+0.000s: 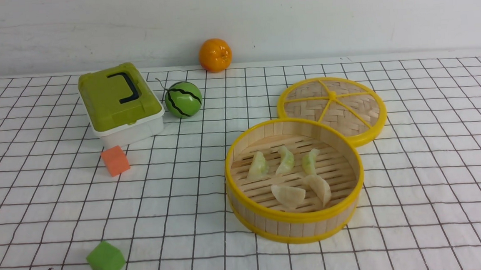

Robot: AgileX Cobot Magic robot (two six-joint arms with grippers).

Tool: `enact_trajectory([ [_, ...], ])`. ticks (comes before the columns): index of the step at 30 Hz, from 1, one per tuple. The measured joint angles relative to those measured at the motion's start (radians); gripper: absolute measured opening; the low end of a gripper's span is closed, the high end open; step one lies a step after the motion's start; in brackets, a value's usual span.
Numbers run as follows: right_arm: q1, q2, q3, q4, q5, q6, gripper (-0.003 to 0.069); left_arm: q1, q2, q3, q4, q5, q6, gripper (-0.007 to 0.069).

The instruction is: Put the dumplings into the steamer on the table with the white tablecloth.

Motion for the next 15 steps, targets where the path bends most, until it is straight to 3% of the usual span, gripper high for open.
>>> enact_trajectory([
  [15,0.000,-0.001,0.000,0.000,-0.019,0.000,-0.0015,0.000,0.000,0.001,0.009,-0.001,0.000,0.0111],
])
